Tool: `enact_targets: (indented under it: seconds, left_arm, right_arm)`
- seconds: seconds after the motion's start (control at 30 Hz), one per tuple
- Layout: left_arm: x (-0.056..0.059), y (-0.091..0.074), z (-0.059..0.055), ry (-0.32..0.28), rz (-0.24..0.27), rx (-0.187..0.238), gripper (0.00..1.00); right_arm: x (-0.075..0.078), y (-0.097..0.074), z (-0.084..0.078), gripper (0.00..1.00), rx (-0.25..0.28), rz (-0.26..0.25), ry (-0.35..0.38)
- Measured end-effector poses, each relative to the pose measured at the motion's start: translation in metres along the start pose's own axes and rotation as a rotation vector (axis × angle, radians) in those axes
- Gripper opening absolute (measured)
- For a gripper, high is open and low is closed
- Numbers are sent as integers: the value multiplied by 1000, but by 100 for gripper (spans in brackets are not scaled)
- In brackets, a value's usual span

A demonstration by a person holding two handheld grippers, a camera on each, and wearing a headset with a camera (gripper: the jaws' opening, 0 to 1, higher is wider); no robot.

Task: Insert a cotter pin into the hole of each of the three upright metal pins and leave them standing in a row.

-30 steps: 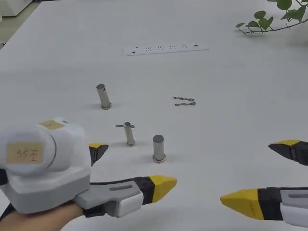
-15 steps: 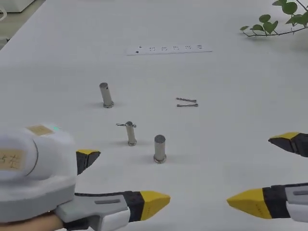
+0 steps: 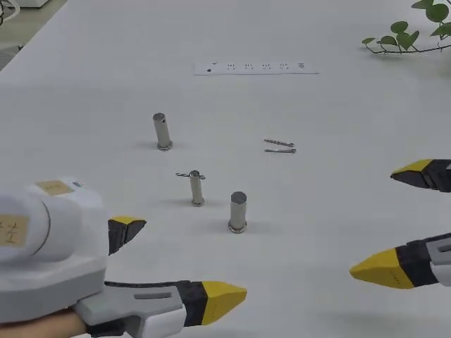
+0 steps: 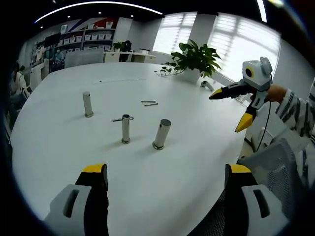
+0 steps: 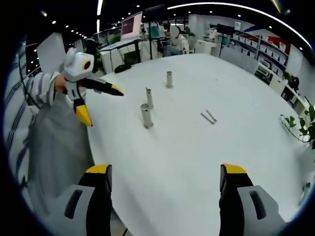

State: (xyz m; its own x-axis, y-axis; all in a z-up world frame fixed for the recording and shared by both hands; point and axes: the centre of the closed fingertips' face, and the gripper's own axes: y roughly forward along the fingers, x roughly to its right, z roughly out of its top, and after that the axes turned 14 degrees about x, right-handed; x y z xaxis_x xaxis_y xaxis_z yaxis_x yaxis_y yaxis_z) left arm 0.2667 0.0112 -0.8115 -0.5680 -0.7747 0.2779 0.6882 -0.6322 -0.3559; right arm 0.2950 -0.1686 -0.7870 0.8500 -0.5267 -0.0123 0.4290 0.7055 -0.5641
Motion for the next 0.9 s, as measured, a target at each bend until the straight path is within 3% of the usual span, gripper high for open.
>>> enact_targets:
  seconds: [0.33, 0.47, 0.57, 0.67, 0.77, 0.9]
  left_arm:
    - [4, -1, 0, -17, -13, 2, 99]
    - [5, -2, -5, -30, -16, -12, 99]
    - [6, -2, -7, -28, -18, -18, 99]
    - [9, -1, -9, -32, -26, -20, 99]
    - [14, 0, -9, -36, -45, -20, 99]
    - [18, 0, -10, -34, -61, -23, 99]
  right_arm:
    - [6, 9, 5, 90, -67, 91, -100]
    - [3, 13, 3, 89, -118, 156, -158]
    - [6, 17, 5, 88, -137, 170, -181]
    - [7, 21, 6, 88, -151, 205, -195]
    - [8, 23, 1, 88, -197, 245, -232]
    - [14, 29, 1, 88, -227, 260, -255]
